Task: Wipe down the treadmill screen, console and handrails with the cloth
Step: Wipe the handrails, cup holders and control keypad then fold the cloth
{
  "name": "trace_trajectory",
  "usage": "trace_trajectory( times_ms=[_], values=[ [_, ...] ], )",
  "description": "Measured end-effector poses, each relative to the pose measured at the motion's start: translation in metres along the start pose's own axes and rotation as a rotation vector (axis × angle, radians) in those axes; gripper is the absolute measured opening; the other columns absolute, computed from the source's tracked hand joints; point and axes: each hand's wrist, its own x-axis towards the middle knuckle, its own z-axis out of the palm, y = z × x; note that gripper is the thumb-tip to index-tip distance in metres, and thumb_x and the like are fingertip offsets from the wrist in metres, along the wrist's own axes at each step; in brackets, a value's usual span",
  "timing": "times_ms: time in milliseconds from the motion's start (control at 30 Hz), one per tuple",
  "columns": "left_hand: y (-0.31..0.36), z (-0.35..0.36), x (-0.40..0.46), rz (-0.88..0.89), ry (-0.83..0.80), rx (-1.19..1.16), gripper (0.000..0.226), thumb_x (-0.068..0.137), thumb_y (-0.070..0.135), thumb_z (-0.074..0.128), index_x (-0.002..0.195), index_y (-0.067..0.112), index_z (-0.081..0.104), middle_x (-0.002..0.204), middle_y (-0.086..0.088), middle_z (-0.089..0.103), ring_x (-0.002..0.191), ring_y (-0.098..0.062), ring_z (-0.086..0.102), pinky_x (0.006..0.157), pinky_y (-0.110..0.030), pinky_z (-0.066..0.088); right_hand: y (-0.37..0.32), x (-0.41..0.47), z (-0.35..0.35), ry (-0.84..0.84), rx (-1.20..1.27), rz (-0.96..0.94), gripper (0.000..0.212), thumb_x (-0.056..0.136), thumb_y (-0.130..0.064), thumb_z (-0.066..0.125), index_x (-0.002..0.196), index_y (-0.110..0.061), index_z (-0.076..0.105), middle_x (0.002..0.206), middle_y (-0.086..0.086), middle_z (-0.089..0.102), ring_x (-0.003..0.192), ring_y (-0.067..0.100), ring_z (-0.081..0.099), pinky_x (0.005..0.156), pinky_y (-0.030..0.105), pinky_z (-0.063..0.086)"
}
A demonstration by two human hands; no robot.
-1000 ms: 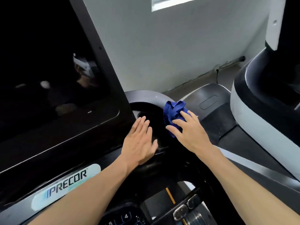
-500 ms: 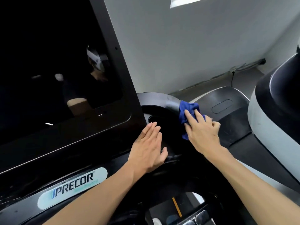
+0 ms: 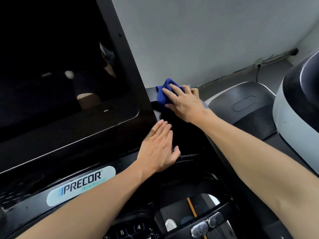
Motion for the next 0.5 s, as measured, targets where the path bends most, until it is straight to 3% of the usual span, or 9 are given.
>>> trace_trajectory(
  times_ms=[100, 200, 300, 500],
  values=[
    [0.000, 0.000, -0.001, 0.000, 0.009, -0.016, 0.067, 0.091, 0.050, 0.040, 0.135, 0.002, 0.057, 0.150, -0.011, 0.050, 0.150, -0.023, 0.030, 0.127, -0.036, 0.005, 0.026, -0.049, 0.015, 0.124, -0.022, 0.058, 0.062, 0.096, -0.054, 0.037, 0.150, -0.025, 0.039, 0.153, 0.004, 0.042, 0.125, 0.036, 0.046, 0.089, 0.045, 0.034],
    [-0.001, 0.001, -0.001, 0.000, 0.012, -0.025, 0.067, 0.091, 0.050, 0.041, 0.134, 0.002, 0.057, 0.150, -0.011, 0.050, 0.150, -0.024, 0.030, 0.127, -0.037, 0.005, 0.031, -0.066, 0.019, 0.104, -0.068, 0.094, 0.062, 0.096, -0.051, 0.035, 0.151, -0.023, 0.038, 0.151, 0.008, 0.044, 0.120, 0.038, 0.048, 0.087, 0.044, 0.033],
    [-0.001, 0.002, -0.001, -0.002, 0.016, -0.024, 0.067, 0.091, 0.050, 0.042, 0.134, 0.001, 0.058, 0.150, -0.012, 0.050, 0.150, -0.024, 0.031, 0.127, -0.037, 0.006, 0.008, -0.023, 0.007, 0.078, -0.036, 0.058, 0.061, 0.097, -0.054, 0.042, 0.154, -0.035, 0.030, 0.153, 0.006, 0.038, 0.122, 0.039, 0.045, 0.090, 0.047, 0.033],
    [0.000, 0.002, 0.001, -0.004, 0.020, -0.001, 0.064, 0.090, 0.050, 0.043, 0.129, 0.004, 0.062, 0.147, -0.010, 0.053, 0.148, -0.023, 0.033, 0.127, -0.037, 0.010, -0.028, 0.041, -0.010, 0.007, -0.062, -0.246, 0.062, 0.094, -0.067, 0.038, 0.151, -0.054, 0.016, 0.154, -0.003, 0.033, 0.125, 0.036, 0.039, 0.095, 0.047, 0.029]
  ],
)
